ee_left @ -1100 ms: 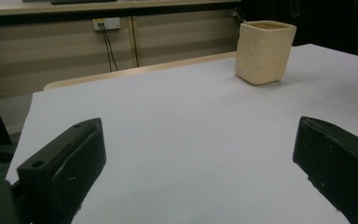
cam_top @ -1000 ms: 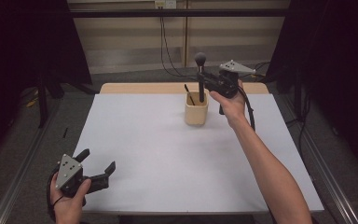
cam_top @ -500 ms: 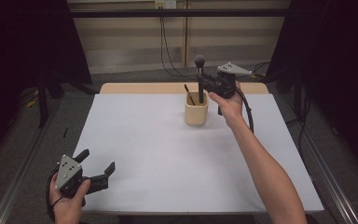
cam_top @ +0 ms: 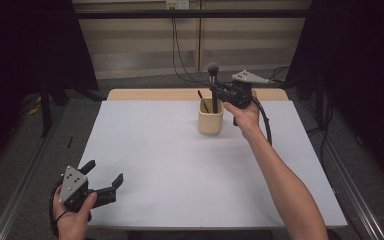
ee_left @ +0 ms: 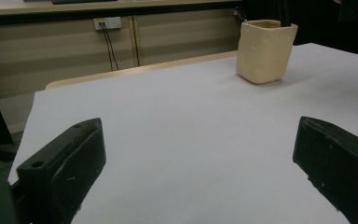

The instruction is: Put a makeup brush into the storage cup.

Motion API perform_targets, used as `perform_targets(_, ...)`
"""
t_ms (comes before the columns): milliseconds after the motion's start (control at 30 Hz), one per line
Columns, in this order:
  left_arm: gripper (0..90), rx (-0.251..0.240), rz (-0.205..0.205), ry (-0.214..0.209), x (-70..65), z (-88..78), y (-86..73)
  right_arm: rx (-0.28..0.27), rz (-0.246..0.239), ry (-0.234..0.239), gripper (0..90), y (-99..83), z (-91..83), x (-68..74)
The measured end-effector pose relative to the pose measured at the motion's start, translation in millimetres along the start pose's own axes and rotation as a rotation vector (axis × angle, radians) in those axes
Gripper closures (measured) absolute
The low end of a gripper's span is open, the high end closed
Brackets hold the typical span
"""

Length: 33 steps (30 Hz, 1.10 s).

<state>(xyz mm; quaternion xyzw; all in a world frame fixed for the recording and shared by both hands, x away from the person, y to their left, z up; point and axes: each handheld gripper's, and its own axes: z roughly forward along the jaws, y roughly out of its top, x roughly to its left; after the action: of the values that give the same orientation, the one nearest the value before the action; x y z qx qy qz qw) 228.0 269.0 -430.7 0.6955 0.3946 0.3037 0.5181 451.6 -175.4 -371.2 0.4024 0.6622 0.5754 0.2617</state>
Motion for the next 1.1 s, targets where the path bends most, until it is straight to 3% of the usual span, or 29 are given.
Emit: perform_targets(1100, 2.5, 0.001, 0.003, -0.001, -0.4, 0.1, -0.2, 0.059, 0.019, -0.004, 71.9, -33.3, 8.3, -12.5)
